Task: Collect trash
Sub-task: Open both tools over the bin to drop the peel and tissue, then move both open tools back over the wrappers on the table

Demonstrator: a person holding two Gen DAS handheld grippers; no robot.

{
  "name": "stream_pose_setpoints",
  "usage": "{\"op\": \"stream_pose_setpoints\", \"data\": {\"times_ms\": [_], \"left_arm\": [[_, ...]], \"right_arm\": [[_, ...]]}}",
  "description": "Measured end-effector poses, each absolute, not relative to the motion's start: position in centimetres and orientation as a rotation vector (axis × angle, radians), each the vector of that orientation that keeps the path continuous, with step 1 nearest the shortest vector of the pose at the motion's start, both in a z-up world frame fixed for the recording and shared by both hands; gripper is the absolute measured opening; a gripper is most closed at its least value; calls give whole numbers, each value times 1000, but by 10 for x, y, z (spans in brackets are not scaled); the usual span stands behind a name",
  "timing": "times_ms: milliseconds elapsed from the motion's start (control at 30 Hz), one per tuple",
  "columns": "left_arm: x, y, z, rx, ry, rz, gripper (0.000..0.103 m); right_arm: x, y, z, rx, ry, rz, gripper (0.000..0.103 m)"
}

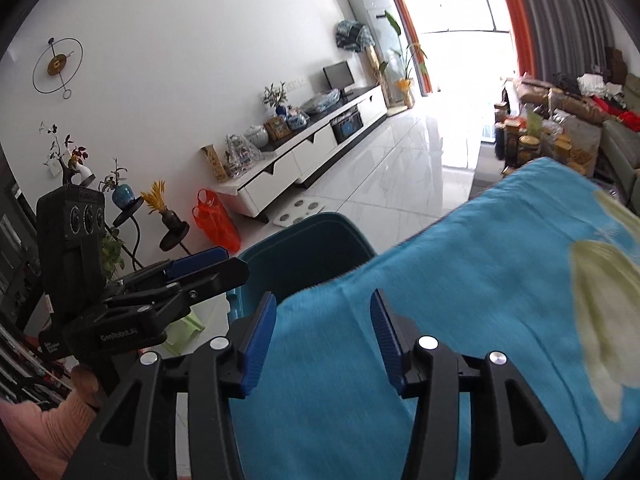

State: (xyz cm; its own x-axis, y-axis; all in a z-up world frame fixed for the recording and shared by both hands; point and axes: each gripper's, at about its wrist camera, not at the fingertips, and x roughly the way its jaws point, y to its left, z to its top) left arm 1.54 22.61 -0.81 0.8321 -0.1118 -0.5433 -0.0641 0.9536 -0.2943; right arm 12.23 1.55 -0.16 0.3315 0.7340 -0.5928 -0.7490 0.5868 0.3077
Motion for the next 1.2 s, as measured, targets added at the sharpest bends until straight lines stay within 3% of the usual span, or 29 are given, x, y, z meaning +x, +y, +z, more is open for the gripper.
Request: {"op": "stream_pose_setpoints", "data": {"times_ms": [667,1200], "left_arm": [[63,-15,-11,-75,703,-598,80],[109,-114,-22,-52,838,-735,75]], "right_arm": [[87,-263,7,171,647,413,48],[183,-388,-43,315,784,174,48]]}}
